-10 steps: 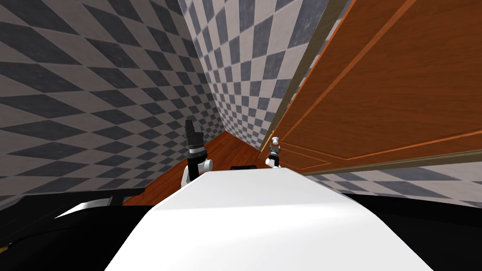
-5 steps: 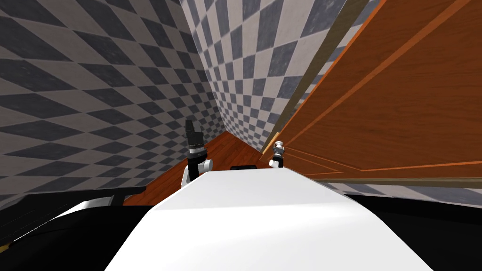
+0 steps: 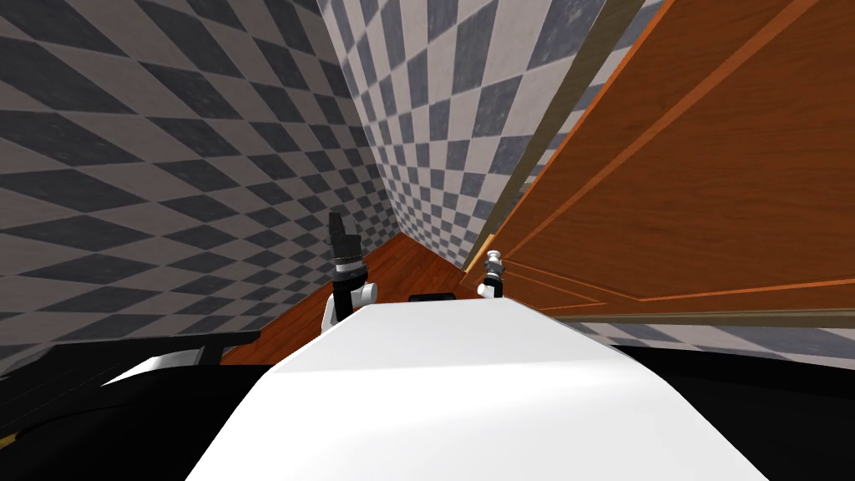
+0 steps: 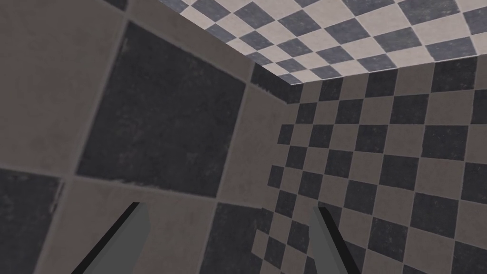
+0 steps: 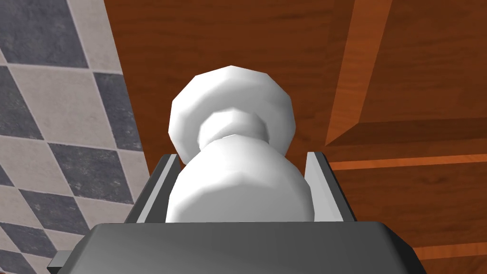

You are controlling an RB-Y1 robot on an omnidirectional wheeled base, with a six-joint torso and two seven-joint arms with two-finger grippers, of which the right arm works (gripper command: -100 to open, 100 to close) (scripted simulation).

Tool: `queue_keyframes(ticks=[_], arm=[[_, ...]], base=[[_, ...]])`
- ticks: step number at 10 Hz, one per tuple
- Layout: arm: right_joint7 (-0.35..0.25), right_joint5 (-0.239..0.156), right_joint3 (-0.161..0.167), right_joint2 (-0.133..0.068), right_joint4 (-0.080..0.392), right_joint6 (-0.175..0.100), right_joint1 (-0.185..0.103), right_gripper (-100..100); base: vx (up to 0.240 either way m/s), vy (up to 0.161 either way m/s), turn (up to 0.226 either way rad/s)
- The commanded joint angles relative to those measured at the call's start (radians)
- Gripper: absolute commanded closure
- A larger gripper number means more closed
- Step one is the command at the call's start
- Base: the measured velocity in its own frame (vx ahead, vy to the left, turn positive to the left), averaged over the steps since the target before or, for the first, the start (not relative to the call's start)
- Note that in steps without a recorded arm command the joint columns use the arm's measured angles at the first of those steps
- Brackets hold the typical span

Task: Pull the door open

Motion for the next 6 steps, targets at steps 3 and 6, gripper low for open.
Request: queue_keyframes(ticks=[3, 6], arm=[[-0.037, 0.013, 0.027, -0.017, -0.003, -0.001, 0.009, 100], [-0.092, 0.032, 0.066, -0.043, -0.008, -0.002, 0.023, 100]], base=[[-0.129, -0.009, 0.09], [-0.242, 0.006, 0.154]])
